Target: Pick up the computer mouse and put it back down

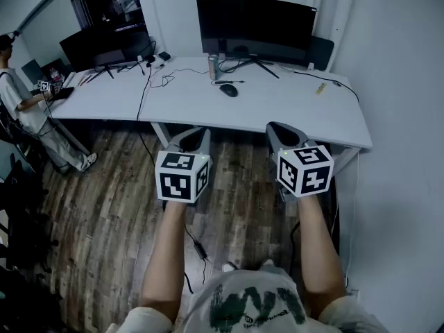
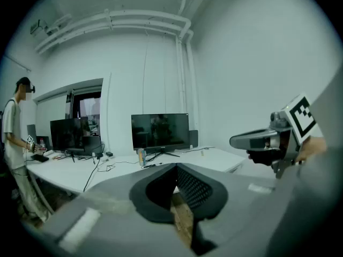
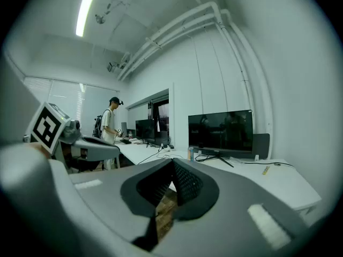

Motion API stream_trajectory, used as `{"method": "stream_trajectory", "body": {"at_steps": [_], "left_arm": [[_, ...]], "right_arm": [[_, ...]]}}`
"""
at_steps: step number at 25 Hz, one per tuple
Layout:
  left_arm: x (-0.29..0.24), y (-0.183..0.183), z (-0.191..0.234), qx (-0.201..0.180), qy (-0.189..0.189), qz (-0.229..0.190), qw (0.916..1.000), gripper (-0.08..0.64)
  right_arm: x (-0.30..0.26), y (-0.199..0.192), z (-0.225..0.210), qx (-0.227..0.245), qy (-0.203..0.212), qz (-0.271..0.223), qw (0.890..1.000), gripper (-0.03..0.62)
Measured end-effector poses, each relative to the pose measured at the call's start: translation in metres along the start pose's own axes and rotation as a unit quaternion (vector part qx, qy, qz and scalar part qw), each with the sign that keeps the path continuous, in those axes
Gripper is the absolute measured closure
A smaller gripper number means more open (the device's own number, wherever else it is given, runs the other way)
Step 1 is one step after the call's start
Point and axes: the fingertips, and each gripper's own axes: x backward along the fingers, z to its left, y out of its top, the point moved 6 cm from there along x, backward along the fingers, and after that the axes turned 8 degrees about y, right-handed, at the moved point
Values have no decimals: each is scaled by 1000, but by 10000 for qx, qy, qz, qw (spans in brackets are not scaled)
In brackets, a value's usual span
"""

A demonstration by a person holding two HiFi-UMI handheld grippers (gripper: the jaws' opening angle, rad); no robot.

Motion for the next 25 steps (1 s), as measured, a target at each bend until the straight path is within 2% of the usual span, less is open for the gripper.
{"method": "stream_trajectory", "body": {"at_steps": [9,25], "left_arm": [[1,-1,21,-18,-9,-116,9999,558],[-33,-6,42,133,-172,-116,9997,558]], "right_arm": [[-16,-2,7,-90,-84,-29,9999,587],[-60,-8,0,-45,49,196,9998,437]]}}
